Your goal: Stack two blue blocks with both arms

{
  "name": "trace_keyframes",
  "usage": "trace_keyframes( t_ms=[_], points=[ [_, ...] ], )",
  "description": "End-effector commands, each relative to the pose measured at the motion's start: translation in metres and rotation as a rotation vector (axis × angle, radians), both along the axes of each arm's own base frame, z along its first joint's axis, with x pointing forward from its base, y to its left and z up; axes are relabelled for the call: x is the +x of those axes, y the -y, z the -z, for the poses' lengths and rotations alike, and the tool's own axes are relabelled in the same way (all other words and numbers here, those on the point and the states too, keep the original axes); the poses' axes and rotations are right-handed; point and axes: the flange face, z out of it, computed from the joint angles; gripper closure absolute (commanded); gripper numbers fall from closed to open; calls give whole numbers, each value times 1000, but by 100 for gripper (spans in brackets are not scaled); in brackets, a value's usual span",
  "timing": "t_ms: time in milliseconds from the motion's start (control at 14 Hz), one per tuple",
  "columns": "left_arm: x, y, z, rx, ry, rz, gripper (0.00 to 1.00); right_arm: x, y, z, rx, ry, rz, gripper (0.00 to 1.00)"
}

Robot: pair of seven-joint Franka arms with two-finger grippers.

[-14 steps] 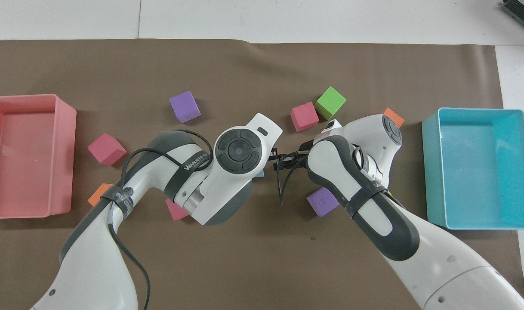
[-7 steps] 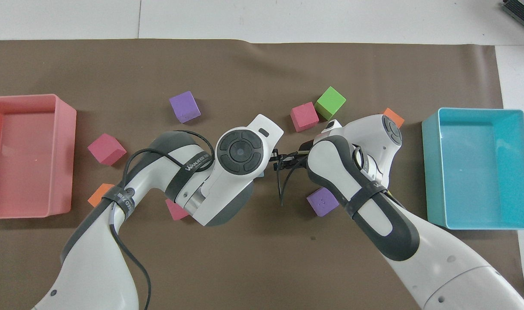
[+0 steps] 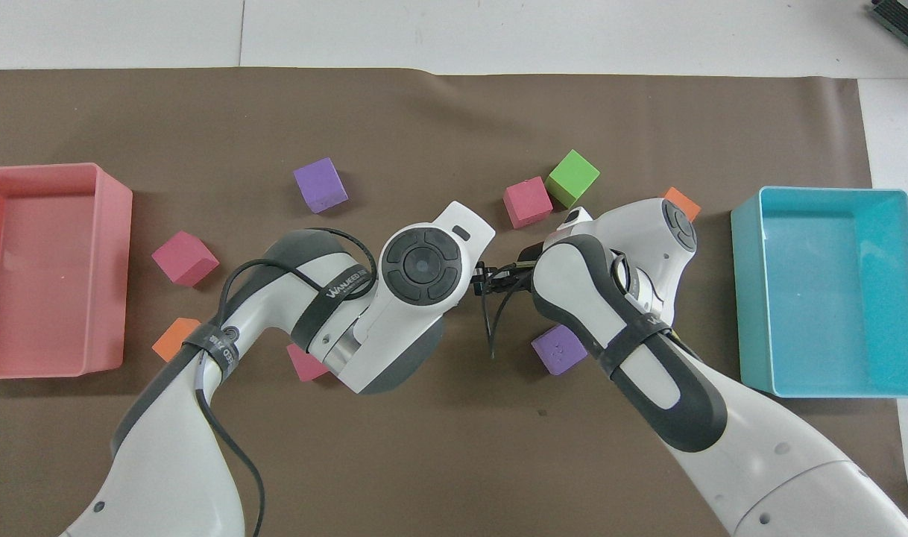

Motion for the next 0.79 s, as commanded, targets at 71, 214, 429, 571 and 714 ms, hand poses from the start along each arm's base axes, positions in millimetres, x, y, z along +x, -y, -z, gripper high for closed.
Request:
trace_keyframes(
  t_ms=[71, 214, 429, 571, 714],
  points=[
    [-1, 5, 1, 19, 2, -2, 55, -4, 5, -2, 33, 18, -9, 100],
    [-1, 5, 1, 18, 3, -2, 55, -4, 5, -2, 34, 19, -9, 100],
    [-1, 5, 1, 18, 3, -3, 48, -4, 5, -2, 34, 20, -11, 100],
    [-1, 5, 1, 18, 3, -5, 48, -4, 5, -2, 34, 19, -9, 100],
    [-1, 5, 1, 18, 3, -3, 46, -4, 4, -2, 33, 20, -10, 100]
  ],
)
